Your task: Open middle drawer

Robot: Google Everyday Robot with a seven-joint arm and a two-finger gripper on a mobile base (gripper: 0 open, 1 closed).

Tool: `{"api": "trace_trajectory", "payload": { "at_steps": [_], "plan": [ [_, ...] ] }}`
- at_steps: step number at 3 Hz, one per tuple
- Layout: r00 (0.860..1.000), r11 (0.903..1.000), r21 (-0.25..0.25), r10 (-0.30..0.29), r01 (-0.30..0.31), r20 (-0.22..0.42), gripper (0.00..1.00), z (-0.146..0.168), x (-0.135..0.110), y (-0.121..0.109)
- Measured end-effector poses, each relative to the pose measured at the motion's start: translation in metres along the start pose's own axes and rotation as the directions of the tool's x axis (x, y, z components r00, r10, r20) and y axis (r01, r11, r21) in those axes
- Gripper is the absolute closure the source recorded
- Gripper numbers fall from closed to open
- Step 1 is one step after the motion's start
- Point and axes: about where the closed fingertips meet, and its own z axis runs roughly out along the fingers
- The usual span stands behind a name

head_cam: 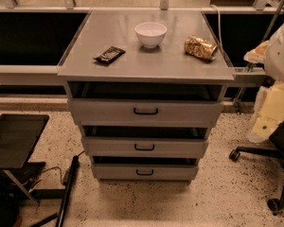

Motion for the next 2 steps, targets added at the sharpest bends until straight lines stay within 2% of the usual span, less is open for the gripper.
{"api": "trace_trajectory", "payload": {
  "at_steps": [1,2],
  "plan": [
    [0.994,0.9981,-0.061,0.005,0.001,0.107,0.0,0.053,0.017,0.024],
    [0.961,0.9912,-0.128,0.066,-0.032,0.268,0.0,0.129,0.037,0.058]
  ]
}}
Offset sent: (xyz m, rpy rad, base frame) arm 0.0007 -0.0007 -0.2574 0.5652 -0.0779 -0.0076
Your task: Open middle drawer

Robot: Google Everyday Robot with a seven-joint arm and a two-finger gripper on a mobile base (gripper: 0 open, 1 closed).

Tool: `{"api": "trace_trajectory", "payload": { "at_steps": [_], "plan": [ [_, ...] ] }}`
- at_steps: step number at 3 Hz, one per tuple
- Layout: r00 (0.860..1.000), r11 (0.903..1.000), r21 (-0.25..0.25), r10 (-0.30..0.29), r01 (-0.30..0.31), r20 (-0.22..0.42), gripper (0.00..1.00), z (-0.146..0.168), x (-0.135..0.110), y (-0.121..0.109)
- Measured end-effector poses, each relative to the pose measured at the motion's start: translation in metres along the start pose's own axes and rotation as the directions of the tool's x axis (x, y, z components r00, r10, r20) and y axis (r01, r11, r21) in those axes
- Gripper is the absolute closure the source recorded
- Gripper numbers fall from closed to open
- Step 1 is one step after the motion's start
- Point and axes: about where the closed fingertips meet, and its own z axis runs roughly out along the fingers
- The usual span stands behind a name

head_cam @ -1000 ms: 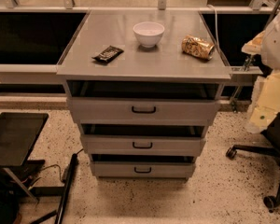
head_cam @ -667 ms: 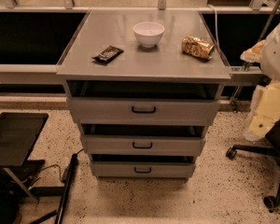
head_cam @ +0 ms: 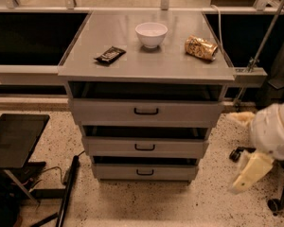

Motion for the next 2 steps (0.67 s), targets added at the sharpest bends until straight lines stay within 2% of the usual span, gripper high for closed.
{"api": "trace_trajectory", "payload": {
  "at_steps": [1,2],
  "plan": [
    [0.994,0.9994,-0.023,0.029,-0.027,0.107,0.0,0.078,0.029,0.009],
    [0.986,0.9981,-0.005,0.061,-0.061,0.154,0.0,0.151,0.044,-0.011]
  ]
}}
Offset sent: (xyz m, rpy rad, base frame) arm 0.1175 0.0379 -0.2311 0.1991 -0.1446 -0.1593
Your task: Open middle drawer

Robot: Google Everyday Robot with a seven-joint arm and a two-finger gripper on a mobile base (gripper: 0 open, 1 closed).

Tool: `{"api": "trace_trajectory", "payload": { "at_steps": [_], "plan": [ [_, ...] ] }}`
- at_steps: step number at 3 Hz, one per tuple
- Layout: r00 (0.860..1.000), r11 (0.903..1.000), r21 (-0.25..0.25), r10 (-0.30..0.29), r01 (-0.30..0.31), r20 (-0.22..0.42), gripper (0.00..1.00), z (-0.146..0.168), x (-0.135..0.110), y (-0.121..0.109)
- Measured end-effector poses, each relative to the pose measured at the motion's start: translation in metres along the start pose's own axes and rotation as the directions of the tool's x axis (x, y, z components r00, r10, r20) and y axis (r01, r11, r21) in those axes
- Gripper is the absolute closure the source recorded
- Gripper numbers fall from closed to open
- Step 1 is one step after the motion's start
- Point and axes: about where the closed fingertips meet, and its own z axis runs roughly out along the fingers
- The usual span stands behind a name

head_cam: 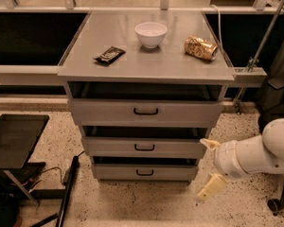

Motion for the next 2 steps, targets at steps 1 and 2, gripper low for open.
{"api": "trace_trajectory", "payload": {
  "at_steps": [1,2],
  "plan": [
    [1.0,0.9978,0.065,0.012,-0.012,0.011,0.0,0.0062,0.0039,-0.0186],
    [1.0,0.9978,0.065,0.012,-0.013,0.011,0.0,0.0063,0.0039,-0.0187]
  ]
}}
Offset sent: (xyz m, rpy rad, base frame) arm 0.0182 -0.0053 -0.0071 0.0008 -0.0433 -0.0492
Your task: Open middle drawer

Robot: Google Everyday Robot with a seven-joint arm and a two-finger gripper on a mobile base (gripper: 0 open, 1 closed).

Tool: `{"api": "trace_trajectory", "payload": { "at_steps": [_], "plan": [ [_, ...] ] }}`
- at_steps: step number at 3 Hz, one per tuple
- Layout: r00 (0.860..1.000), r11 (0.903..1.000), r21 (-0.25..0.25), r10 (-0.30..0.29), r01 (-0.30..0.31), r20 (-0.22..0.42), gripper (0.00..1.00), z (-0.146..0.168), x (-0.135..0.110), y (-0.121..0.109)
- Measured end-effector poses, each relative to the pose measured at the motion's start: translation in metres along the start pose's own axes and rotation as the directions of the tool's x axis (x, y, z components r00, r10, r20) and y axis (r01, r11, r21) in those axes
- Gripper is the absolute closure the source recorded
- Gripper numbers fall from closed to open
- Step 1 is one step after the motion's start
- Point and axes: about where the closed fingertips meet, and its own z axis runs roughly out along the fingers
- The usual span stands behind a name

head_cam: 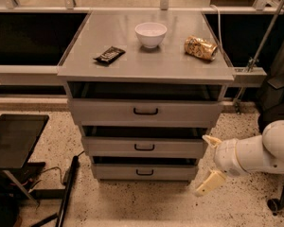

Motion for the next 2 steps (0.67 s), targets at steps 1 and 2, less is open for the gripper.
{"api": "trace_trajectory", "payload": {
  "at_steps": [1,2],
  "plan": [
    [0.999,0.9981,0.057,0.021,-0.022,0.027,0.0,0.012,0.002,-0.014],
    [0.996,0.9854,0.159,0.05,-0.061,0.067,0.0,0.039,0.001,-0.042]
  ]
}}
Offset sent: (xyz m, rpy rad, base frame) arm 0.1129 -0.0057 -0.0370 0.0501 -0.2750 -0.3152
